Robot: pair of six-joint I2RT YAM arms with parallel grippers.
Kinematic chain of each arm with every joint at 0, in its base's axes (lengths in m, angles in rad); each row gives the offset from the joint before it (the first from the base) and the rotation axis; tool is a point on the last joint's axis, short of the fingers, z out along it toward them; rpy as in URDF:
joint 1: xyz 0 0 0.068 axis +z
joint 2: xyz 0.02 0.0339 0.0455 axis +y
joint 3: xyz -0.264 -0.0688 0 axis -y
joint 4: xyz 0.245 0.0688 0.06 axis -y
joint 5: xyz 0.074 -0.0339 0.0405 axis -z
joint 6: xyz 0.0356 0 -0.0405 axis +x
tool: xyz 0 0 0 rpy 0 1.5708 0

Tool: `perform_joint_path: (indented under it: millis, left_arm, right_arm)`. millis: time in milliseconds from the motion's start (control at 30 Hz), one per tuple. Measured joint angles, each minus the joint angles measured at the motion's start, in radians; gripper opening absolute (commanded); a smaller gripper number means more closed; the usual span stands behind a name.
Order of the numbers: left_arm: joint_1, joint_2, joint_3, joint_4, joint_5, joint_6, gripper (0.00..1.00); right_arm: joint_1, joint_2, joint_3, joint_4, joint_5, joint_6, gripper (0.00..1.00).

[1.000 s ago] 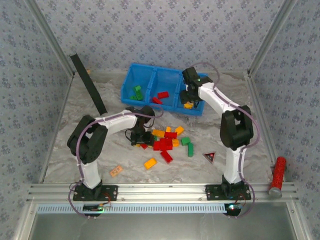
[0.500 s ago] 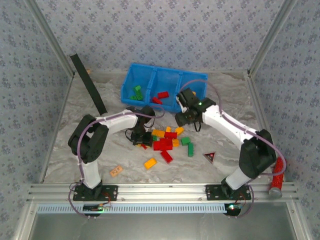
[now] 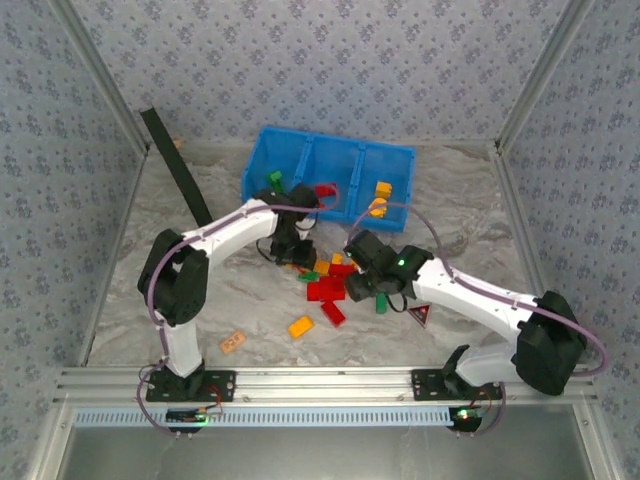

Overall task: Sort the legos into containers by color
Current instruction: Place the lego in the container.

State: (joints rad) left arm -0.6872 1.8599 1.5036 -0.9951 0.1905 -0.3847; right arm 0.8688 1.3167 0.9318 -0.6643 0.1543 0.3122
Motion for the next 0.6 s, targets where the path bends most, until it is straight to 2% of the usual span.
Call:
perform_joint_path:
  millis: [233,600]
  left_arm:
    - [0.014,0.065,0.238,-0.022,-0.020,0.026,0.32]
    - [0.088,0.400,0.739,-0.024,-0.045,0.036,0.32]
  right_arm:
    - [0.123,-0.014,-0.048,0.051,0.007,0.114,0.60]
    - [0.217,0.021,-0.099,0.138,0.012,0.144,0.64]
